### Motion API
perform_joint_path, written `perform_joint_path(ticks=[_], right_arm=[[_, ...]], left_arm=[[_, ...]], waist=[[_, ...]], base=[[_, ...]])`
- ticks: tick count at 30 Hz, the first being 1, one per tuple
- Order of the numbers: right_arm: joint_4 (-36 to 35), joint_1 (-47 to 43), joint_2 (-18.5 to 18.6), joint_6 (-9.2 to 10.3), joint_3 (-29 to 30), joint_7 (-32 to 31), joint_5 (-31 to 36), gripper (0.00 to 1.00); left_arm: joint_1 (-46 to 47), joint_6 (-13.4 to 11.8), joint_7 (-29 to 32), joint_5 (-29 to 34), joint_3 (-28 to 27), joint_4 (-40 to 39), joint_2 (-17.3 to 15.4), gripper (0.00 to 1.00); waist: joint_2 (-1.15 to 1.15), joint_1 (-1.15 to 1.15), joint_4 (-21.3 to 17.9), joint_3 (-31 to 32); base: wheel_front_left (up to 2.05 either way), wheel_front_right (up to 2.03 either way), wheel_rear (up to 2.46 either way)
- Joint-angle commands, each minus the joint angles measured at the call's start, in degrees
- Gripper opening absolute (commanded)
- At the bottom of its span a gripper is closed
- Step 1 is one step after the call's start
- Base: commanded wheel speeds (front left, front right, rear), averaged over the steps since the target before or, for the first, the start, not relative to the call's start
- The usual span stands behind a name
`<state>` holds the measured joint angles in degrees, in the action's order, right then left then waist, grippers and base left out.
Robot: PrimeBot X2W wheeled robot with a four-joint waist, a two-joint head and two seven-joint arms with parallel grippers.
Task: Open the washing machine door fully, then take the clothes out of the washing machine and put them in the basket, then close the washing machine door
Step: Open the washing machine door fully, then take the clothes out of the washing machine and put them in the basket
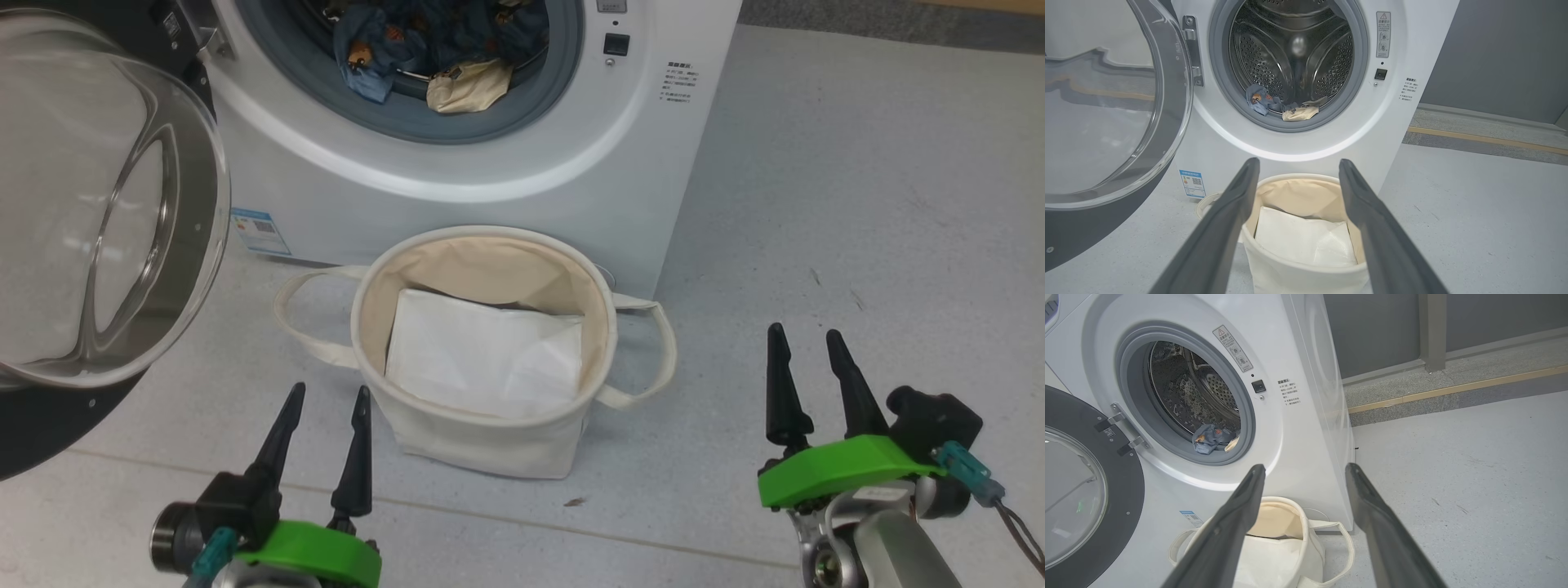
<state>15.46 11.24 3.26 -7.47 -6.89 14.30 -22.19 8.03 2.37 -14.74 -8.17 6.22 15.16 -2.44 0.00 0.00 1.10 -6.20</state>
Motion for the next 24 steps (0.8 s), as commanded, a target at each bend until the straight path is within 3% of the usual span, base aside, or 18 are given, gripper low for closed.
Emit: perform_joint_path(ticks=[1, 24], right_arm=[[-1.55, 1.24, -0.38, -0.02, -1.12, 0.70, 0.52, 1.00], [-1.16, 1.64, -0.38, -0.02, -1.19, 0.70, -0.49, 1.00]], left_arm=[[1.13, 0.00, -0.26, -0.05, -1.77, -1.66, -0.44, 1.00], [1.52, 0.12, -0.26, 2.06, -1.46, 0.02, -0.47, 1.00]], waist=[[0.00, 0.00, 0.11, -0.16], [0.00, 0.00, 0.19, -0.28]], base=[[0.00, 0.00, 0.00], [0.00, 0.00, 0.00]])
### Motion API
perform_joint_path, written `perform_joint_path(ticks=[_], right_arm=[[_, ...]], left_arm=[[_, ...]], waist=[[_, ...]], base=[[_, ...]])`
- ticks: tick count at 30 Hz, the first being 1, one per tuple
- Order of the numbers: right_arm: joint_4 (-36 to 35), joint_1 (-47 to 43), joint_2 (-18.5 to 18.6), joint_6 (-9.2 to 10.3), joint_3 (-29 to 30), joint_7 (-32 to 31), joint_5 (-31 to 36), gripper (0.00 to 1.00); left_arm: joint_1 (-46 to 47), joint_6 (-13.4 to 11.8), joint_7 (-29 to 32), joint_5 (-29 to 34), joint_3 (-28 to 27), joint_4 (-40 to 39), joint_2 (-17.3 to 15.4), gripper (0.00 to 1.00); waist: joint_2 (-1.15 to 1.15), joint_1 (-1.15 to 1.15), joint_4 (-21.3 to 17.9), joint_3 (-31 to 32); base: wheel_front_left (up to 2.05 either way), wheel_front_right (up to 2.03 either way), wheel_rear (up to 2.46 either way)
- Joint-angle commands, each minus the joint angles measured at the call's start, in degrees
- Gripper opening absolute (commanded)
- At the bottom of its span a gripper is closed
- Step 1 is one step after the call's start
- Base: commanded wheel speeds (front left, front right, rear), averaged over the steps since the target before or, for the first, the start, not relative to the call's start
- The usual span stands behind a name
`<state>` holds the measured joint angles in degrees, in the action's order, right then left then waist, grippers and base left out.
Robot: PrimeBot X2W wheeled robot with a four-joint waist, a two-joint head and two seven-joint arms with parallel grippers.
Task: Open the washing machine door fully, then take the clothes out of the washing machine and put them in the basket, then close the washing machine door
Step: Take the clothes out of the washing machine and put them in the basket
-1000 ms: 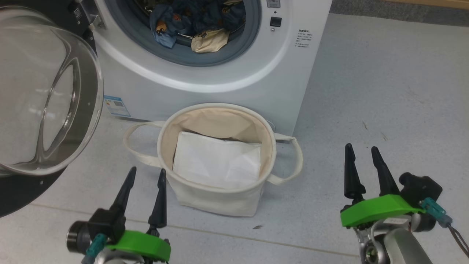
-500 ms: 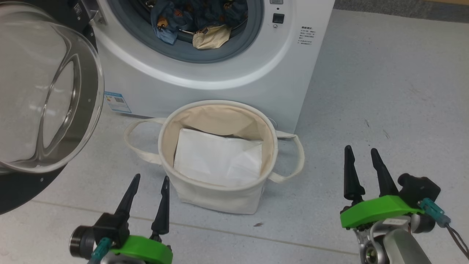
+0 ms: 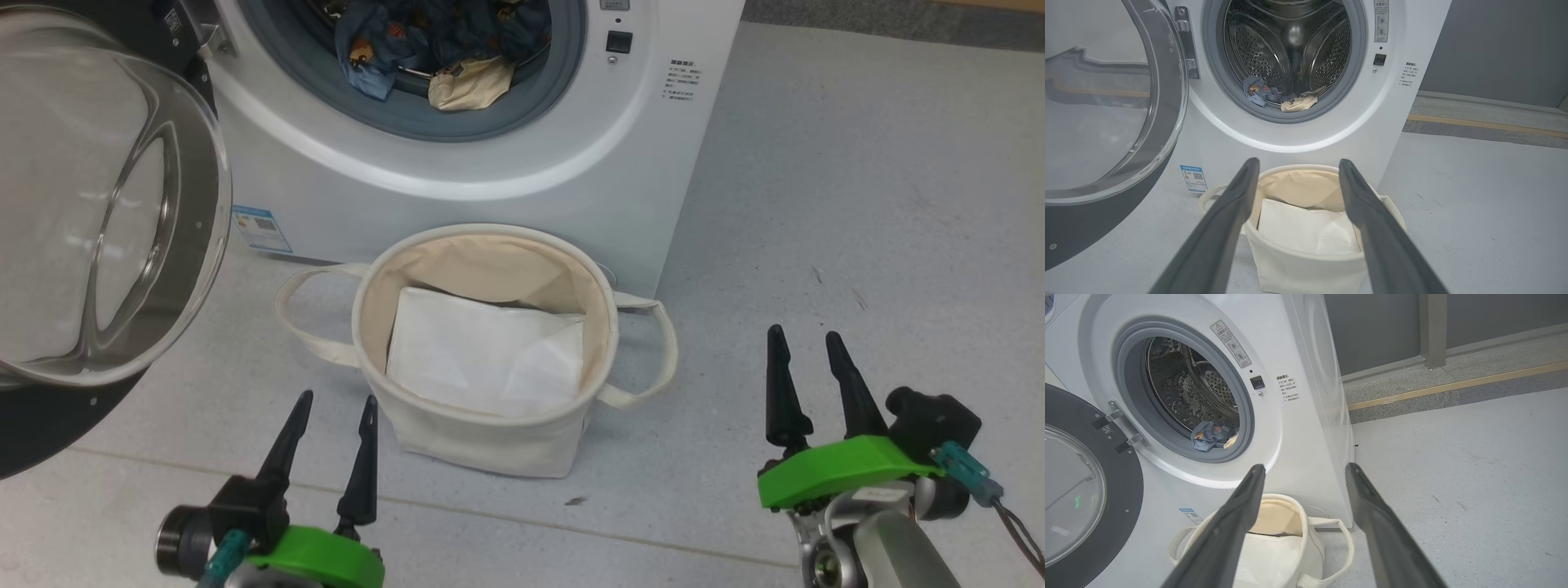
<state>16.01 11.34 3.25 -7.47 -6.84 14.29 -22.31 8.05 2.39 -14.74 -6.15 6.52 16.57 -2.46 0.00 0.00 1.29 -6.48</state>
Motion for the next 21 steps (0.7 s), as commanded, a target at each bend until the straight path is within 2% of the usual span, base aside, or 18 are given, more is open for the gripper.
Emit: perform_joint_path(ticks=[1, 5, 10, 21], right_arm=[[-1.67, 1.55, -0.37, -0.02, -1.26, 0.71, -0.39, 1.00], [-1.62, 1.63, -0.37, -0.02, -1.35, 0.71, -0.49, 1.00], [-1.60, 1.81, -0.37, -0.02, -1.41, 0.71, -0.48, 1.00], [-1.38, 2.02, -0.37, -0.02, -1.79, 0.71, -0.46, 1.00]], left_arm=[[1.52, 0.18, -0.26, -0.14, -1.77, -1.14, -0.46, 1.00], [1.75, 1.09, -0.26, -0.81, -1.28, 0.25, -0.45, 1.00], [2.30, 1.01, -0.26, -0.24, -0.97, 0.83, -0.47, 1.00], [2.67, 0.85, -0.26, 0.64, 0.01, 0.83, -0.46, 1.00]], waist=[[0.00, 0.00, 0.00, -0.01], [0.00, 0.00, 0.02, -0.14], [0.00, 0.00, 0.16, -0.51], [0.00, 0.00, 0.69, -0.71]], base=[[0.00, 0.00, 0.00], [0.13, -0.13, 0.00], [0.71, -0.74, 0.03], [1.66, -1.69, 0.03]])
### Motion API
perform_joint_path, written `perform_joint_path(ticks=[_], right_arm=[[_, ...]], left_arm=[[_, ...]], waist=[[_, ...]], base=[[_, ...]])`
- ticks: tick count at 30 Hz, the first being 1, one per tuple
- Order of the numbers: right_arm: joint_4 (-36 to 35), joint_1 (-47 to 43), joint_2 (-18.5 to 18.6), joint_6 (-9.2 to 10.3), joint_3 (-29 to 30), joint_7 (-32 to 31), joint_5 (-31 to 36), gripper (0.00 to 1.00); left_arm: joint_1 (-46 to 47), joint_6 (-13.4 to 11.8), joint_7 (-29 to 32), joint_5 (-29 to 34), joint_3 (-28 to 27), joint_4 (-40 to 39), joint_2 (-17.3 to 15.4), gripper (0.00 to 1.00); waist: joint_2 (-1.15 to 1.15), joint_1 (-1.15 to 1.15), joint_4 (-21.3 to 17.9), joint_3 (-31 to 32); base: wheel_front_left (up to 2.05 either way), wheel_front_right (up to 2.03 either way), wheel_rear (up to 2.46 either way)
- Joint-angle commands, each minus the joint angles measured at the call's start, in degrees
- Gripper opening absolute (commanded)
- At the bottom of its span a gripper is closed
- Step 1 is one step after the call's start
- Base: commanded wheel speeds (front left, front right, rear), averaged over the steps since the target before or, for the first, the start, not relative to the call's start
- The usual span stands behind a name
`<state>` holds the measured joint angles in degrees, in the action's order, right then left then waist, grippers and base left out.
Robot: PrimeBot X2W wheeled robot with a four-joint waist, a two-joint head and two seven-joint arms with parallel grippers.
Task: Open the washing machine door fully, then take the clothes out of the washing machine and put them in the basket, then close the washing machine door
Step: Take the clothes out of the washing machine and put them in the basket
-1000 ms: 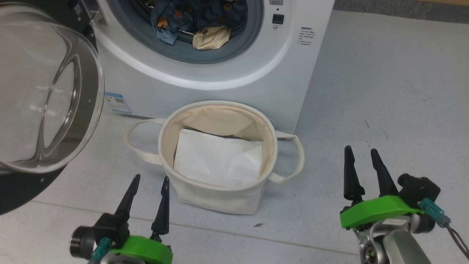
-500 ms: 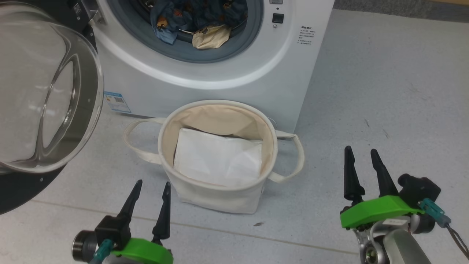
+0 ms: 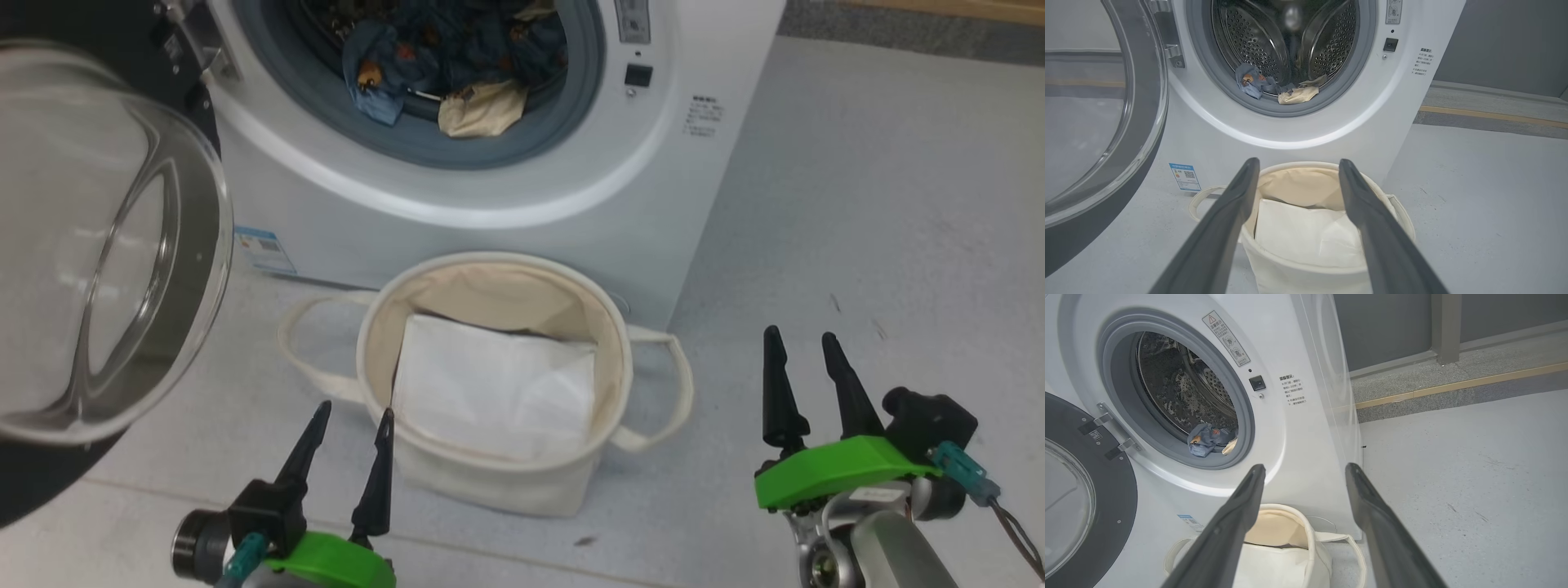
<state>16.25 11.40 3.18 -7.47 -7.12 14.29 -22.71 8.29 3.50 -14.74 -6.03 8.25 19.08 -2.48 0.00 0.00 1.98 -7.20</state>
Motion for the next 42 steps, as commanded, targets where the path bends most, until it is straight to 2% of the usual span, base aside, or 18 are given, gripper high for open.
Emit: perform_joint_path(ticks=[1, 12, 23, 37, 42], right_arm=[[-1.61, 1.95, -0.30, -0.02, -1.56, 0.71, -0.08, 1.00], [-1.38, 1.61, -0.30, -0.02, -2.16, 0.71, -0.30, 1.00], [-1.75, 2.52, -0.30, -0.02, -3.03, 0.71, -0.52, 1.00], [-4.04, 4.08, -0.30, -0.02, -6.40, 0.71, 0.34, 1.00], [-5.55, 5.18, -0.30, -0.02, -7.34, 0.71, 0.42, 1.00]], left_arm=[[2.40, -0.27, -0.26, 0.60, -1.61, -1.69, -0.44, 1.00], [1.90, -0.59, -0.26, 1.87, -0.55, -1.96, -0.49, 1.00], [2.52, -0.91, -0.26, 2.19, -1.01, -2.73, -0.72, 1.00], [8.87, -3.08, -0.26, 4.14, -2.60, -3.03, -2.35, 1.00], [14.21, -3.76, -0.26, 5.13, -3.21, -1.72, -4.00, 1.00]], waist=[[0.00, 0.00, 0.05, 0.05], [0.00, 0.00, 0.62, 0.48], [0.00, 0.00, 0.77, -1.35], [0.00, 0.00, -1.38, -7.90], [0.00, 0.00, -2.58, -12.41]], base=[[2.01, -2.04, 0.03], [1.75, -1.74, -0.01], [0.42, -0.42, 0.00], [0.00, 0.00, 0.00], [0.00, 0.00, 0.00]])
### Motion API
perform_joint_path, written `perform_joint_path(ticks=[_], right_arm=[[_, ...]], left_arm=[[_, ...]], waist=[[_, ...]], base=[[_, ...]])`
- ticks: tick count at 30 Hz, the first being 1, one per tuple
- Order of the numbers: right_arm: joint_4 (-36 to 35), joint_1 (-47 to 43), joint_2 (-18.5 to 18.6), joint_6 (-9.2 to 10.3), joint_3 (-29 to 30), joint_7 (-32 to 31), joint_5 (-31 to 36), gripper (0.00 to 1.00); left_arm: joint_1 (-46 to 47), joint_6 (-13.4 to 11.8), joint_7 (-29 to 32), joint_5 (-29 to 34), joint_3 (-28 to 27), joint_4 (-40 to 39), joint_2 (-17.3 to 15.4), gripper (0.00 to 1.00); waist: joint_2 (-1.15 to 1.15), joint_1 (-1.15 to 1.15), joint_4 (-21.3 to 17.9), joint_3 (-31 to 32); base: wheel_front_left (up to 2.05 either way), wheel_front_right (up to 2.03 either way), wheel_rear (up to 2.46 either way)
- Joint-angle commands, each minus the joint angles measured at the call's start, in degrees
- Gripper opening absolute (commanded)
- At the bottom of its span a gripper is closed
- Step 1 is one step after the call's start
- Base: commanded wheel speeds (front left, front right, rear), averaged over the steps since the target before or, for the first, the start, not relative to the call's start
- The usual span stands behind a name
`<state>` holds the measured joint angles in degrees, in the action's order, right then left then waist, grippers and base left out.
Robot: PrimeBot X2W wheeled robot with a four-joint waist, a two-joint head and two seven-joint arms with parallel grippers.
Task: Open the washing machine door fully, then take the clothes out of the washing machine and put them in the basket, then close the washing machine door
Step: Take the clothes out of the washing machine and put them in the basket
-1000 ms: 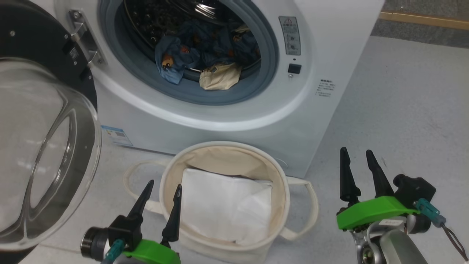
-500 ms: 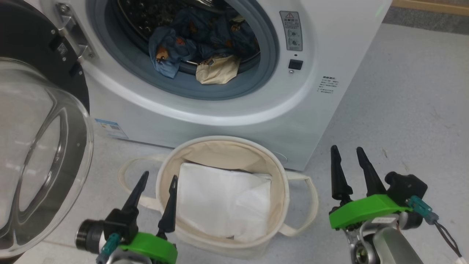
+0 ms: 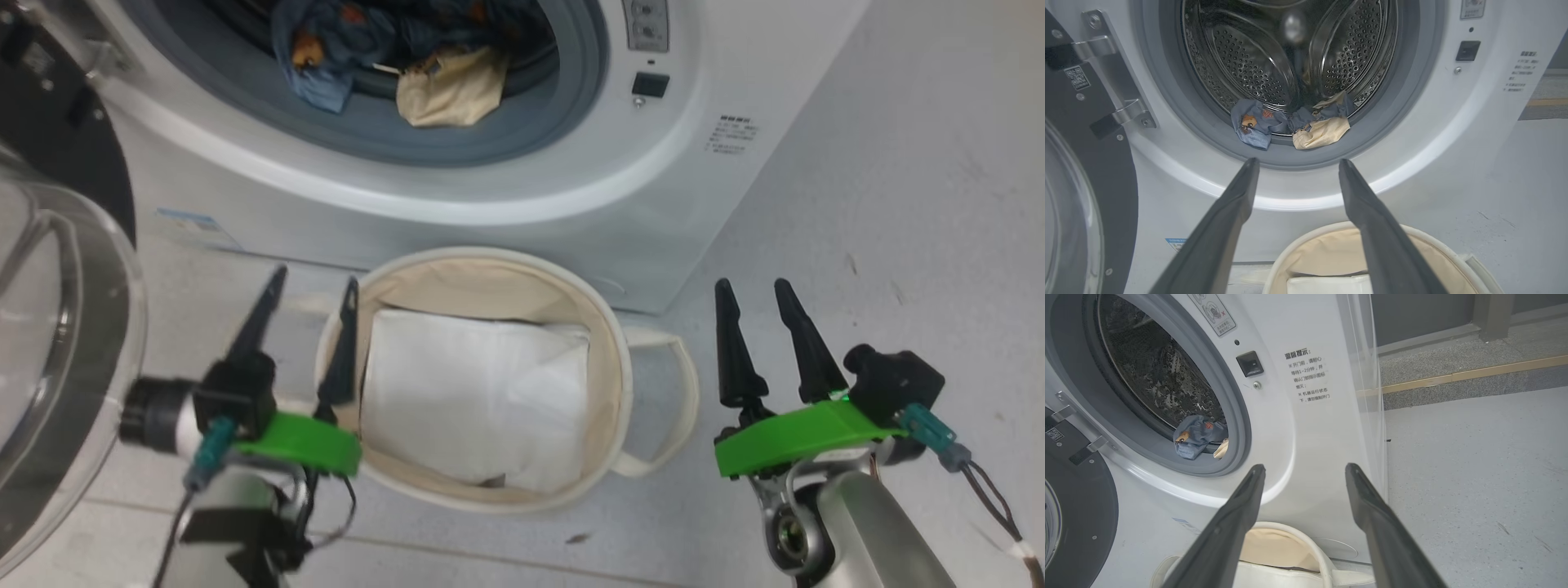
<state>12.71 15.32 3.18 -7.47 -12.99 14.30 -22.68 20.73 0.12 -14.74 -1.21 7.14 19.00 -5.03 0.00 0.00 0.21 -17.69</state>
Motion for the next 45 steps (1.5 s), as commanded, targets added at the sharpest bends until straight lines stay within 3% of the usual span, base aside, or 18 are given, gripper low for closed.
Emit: perform_joint_path(ticks=[1, 11, 23, 34, 45], right_arm=[[-2.34, 1.58, -0.30, -0.02, -1.71, 0.70, 0.37, 1.00], [-5.03, 5.63, -0.30, -0.02, -4.14, 0.70, -0.32, 1.00], [-6.70, 9.27, -0.30, -0.02, -5.69, 0.70, -2.17, 1.00], [-7.37, 10.62, -0.30, -0.02, -6.29, 0.70, -3.96, 1.00], [-7.80, 11.53, -0.30, -0.02, -7.60, 0.70, -5.22, 1.00]], left_arm=[[3.15, -0.60, -0.26, 0.51, -2.36, -1.25, -1.89, 1.00], [19.00, -2.62, 0.05, 1.58, -5.76, 5.62, -7.98, 1.00], [38.02, -4.22, 8.48, 5.02, -6.11, 12.10, -15.52, 1.00], [45.50, -6.70, 12.42, 8.84, -1.76, 16.97, -14.33, 1.00], [51.70, -11.18, 17.80, 16.19, 2.99, 23.80, -16.57, 1.00]], waist=[[0.00, 0.00, -1.08, -3.00], [0.00, 0.00, -4.52, -13.22], [0.00, 0.00, -8.19, -21.25], [0.00, 0.00, -9.87, -23.73], [0.00, 0.00, -11.24, -25.22]], base=[[0.00, 0.00, 0.00], [0.00, 0.00, 0.00], [0.00, 0.00, 0.00], [0.00, 0.00, 0.00], [0.00, 0.00, 0.00]])
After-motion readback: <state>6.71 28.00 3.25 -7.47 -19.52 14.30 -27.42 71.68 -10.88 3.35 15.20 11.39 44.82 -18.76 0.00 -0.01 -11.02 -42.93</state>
